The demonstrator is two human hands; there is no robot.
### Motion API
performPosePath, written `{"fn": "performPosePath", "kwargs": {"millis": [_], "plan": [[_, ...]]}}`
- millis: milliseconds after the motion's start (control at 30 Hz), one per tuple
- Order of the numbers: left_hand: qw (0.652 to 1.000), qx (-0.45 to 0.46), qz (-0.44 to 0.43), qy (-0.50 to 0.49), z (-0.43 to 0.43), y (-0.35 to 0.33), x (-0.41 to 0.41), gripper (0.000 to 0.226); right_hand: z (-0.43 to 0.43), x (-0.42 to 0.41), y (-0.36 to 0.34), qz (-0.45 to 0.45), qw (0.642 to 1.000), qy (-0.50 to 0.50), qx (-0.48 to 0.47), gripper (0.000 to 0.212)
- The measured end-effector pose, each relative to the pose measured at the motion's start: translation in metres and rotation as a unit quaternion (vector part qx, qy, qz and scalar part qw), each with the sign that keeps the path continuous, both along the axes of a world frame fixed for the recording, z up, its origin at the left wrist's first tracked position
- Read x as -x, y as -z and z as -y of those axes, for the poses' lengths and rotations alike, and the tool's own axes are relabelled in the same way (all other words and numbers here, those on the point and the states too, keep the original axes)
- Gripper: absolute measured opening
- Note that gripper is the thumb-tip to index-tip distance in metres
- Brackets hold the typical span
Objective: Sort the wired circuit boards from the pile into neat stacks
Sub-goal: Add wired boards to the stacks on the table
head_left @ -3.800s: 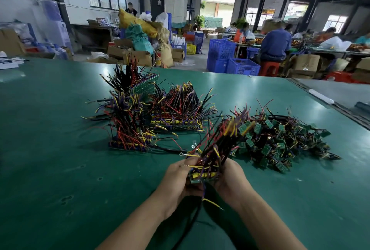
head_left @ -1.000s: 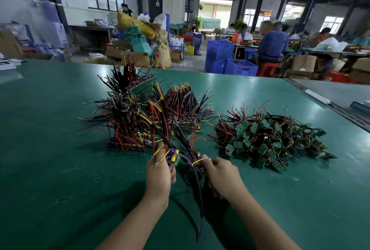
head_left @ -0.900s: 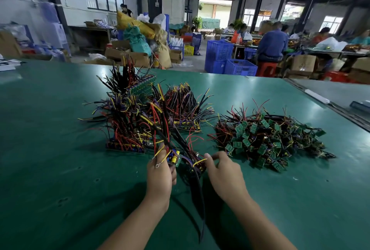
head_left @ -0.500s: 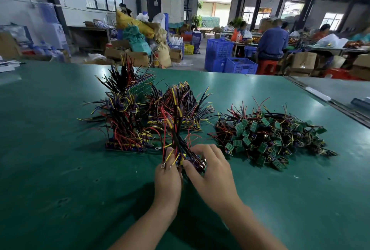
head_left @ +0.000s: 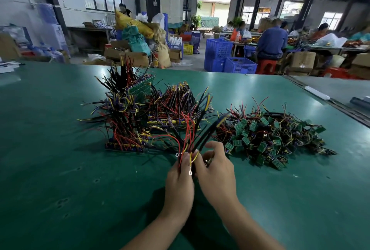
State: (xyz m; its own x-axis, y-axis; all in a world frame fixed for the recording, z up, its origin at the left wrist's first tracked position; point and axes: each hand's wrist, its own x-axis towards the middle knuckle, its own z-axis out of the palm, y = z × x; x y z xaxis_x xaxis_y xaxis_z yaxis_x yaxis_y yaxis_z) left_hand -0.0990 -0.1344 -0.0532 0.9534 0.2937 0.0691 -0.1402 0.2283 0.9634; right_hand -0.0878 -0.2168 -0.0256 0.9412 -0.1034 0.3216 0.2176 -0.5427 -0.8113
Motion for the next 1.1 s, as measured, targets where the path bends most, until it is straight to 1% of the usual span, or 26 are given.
{"fn": "performPosePath", "kwargs": {"millis": [100, 167, 233, 333, 400, 500, 600, 667, 800, 933, 1000, 1100], "plan": [[1.0, 0.015, 0.011, 0.024, 0.001, -0.003, 0.002, 0.036, 0.003, -0.001, -0.001, -0.028, 0.998, -0.014, -0.052, 0.038], [0.999, 0.038, 0.008, 0.018, 0.001, -0.003, 0.001, 0.035, 0.003, -0.004, -0.001, -0.071, 0.991, -0.031, -0.106, 0.041], [0.999, 0.043, 0.007, 0.017, 0.0, -0.003, 0.001, 0.035, 0.005, -0.006, 0.0, -0.115, 0.982, -0.047, -0.141, 0.044], [1.0, -0.009, 0.023, 0.016, -0.001, -0.004, 0.001, 0.046, 0.007, -0.009, 0.001, -0.14, 0.972, -0.063, -0.177, 0.038], [0.997, -0.065, 0.034, 0.012, -0.004, -0.004, 0.0, 0.043, 0.008, -0.01, 0.0, -0.135, 0.967, -0.069, -0.203, 0.036], [0.991, -0.129, 0.038, 0.016, -0.01, -0.005, -0.001, 0.036, 0.011, -0.013, -0.002, -0.122, 0.959, -0.073, -0.245, 0.04], [0.993, -0.103, 0.055, 0.011, -0.014, -0.005, -0.003, 0.041, 0.015, -0.014, -0.001, -0.13, 0.956, -0.082, -0.249, 0.038], [0.993, -0.096, 0.072, -0.001, -0.016, -0.007, -0.003, 0.043, 0.016, -0.014, -0.001, -0.133, 0.949, -0.096, -0.271, 0.038], [0.996, -0.055, 0.075, -0.018, -0.016, -0.011, -0.003, 0.033, 0.019, -0.013, -0.003, -0.11, 0.95, -0.116, -0.27, 0.043], [0.996, -0.06, 0.068, -0.012, -0.016, -0.008, -0.004, 0.028, 0.017, -0.011, 0.001, -0.089, 0.961, -0.114, -0.234, 0.036], [0.994, -0.079, 0.078, -0.024, -0.017, -0.005, -0.005, 0.027, 0.014, -0.008, 0.003, -0.119, 0.959, -0.122, -0.226, 0.03], [0.992, -0.095, 0.069, -0.037, -0.017, -0.004, -0.005, 0.034, 0.011, -0.006, 0.002, -0.158, 0.936, -0.155, -0.272, 0.025]]}}
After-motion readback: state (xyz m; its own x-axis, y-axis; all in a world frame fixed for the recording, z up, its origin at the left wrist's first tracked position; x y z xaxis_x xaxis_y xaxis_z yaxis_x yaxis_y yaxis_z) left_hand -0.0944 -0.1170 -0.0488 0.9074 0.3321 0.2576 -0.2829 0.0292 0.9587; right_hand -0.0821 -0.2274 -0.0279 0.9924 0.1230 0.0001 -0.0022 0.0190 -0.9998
